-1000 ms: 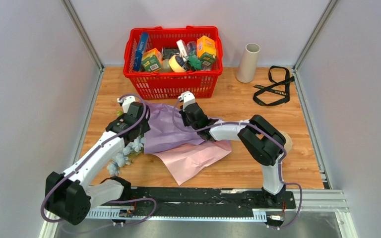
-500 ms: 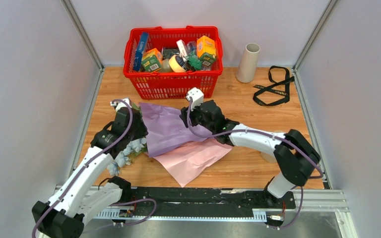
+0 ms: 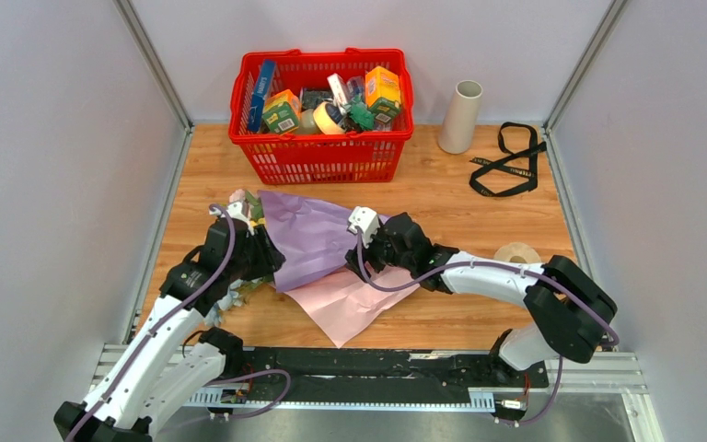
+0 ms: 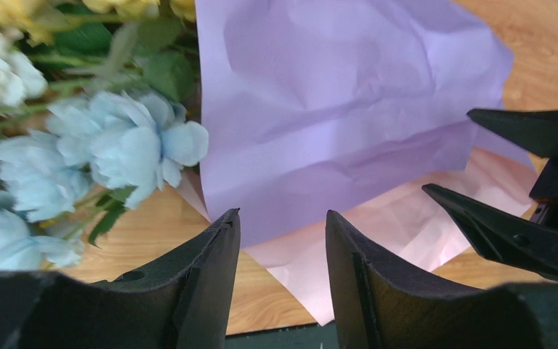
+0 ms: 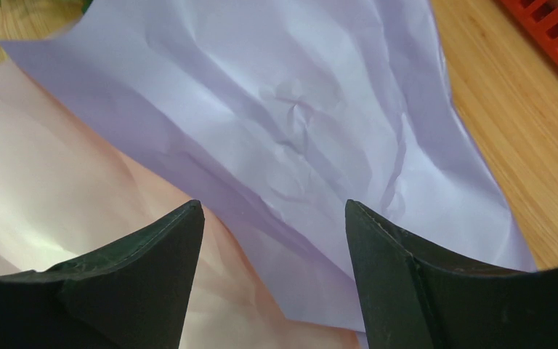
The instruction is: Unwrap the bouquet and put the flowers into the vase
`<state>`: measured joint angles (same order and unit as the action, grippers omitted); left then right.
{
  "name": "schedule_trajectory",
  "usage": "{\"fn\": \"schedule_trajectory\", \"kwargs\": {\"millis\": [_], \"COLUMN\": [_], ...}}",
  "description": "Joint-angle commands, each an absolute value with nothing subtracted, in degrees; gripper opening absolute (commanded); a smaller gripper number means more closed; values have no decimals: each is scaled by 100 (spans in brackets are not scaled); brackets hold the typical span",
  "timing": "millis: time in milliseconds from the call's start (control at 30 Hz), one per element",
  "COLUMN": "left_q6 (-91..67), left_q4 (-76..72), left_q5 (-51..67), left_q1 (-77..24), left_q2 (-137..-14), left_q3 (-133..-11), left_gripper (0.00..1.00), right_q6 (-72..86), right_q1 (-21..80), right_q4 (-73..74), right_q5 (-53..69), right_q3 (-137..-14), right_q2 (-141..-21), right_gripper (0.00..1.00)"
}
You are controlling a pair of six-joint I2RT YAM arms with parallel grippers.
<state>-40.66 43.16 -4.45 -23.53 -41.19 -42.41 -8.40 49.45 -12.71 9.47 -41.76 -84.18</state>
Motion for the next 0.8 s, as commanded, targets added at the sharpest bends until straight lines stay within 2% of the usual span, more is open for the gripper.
{"fn": "schedule_trajectory", "kwargs": {"millis": [0,167,267,333,400,433,633,767], "left_q6": [-4412,-4859,-4931,-4957,-5018,-5036,-5150,-5186], "left_q4": [4122,3455,3340,3375,3366,3358,3261,3217], "left_q5": [254,913,1037,993,993,976,844,808], "left_q1": [-2320,-2320,-2320,-2320,-2320,-2320,-2320,-2320], "left_q2": [-4096,-3981,-4043,-4060,-4034,-4025,-3946,-4043], "left_q3": [-3912,-3236,-2998,-2927,-2839,-2813,-2593,-2514], "left_gripper": [56,55,56,55,55,55,54,54], "right_q6": [-1081,-1151,-1125,-1029,-853,-757,-107,342], "right_q1": [5080,5335,5414,5414,5423,5423,5414,5353], "right_q4": [-1389,-1397,-1380,-1389,-1415,-1476,-2127,-2188], "right_q5": [1020,564,159,-226,-430,-509,-852,-1037], "right_q3": [-4175,-4236,-4359,-4455,-4535,-4544,-4368,-4456], "right_q2": [-8446,-8797,-8964,-9009,-8983,-8913,-8438,-8446], "right_gripper": [81,81,75,59,33,26,10,8]}}
